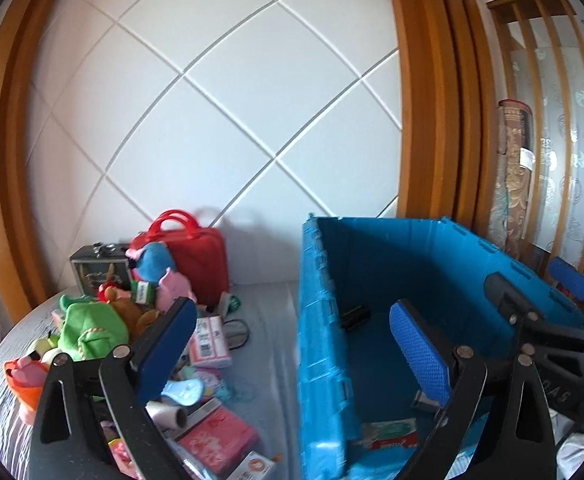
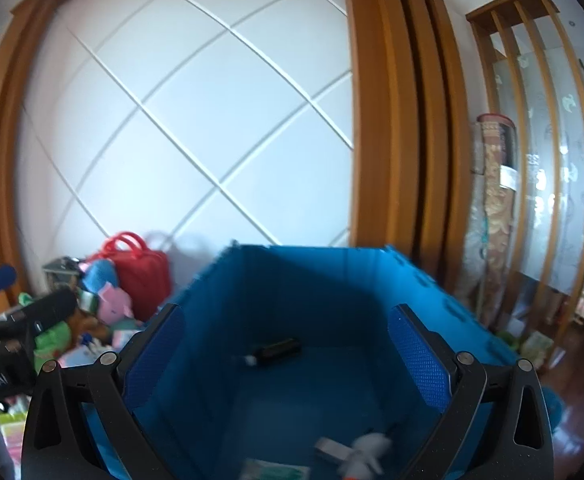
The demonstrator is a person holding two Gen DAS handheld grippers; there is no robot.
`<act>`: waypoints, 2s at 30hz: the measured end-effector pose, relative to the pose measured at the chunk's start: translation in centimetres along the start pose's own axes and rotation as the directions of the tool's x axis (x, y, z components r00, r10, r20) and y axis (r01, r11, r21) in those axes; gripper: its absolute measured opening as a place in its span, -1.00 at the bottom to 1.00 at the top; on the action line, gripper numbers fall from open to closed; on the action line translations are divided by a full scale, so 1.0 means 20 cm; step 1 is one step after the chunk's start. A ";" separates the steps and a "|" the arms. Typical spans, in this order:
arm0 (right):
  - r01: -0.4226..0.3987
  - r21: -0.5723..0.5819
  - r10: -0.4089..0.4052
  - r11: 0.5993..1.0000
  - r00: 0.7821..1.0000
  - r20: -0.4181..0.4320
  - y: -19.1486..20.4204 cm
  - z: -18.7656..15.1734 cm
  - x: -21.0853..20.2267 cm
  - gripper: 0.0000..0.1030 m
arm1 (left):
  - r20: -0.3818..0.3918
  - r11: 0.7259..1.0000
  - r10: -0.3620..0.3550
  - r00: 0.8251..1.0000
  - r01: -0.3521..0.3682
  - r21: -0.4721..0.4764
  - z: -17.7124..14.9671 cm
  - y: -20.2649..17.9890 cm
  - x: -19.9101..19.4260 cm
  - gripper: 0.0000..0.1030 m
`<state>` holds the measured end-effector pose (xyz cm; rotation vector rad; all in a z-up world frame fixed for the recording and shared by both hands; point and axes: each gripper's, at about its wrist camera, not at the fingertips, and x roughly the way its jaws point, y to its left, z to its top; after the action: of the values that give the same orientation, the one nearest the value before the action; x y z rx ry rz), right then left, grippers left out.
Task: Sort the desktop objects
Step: 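Move both open tools back over the pile on the table, then grasp the white-and-yellow ointment box with the right tool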
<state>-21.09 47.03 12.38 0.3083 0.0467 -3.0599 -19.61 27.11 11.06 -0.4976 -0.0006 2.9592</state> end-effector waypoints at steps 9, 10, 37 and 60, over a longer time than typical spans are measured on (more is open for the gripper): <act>-0.190 -0.024 0.190 0.982 0.981 0.035 0.38 0.01 -0.05 1.00 | -0.021 0.990 0.126 0.992 -0.127 -0.053 -0.08 0.44 -0.09 0.92; -0.209 -0.034 0.211 0.977 0.977 0.043 0.45 0.01 -0.06 1.00 | -0.024 0.987 0.145 0.989 -0.146 -0.061 -0.09 0.52 -0.11 0.92; -0.378 -0.105 0.270 0.920 0.805 -0.528 1.48 -0.81 0.26 1.00 | -0.564 0.882 0.326 0.759 -0.459 -0.108 -1.15 2.03 -0.12 0.92; -0.094 -0.018 0.052 0.995 0.696 -0.716 1.18 -1.18 0.31 1.00 | -0.652 0.934 0.111 0.750 -0.303 -0.189 -1.40 2.21 0.21 0.41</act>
<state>-20.79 23.94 -12.49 1.4405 0.1486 -2.6370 -20.61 -16.62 -17.84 -1.6208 -0.3247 2.8320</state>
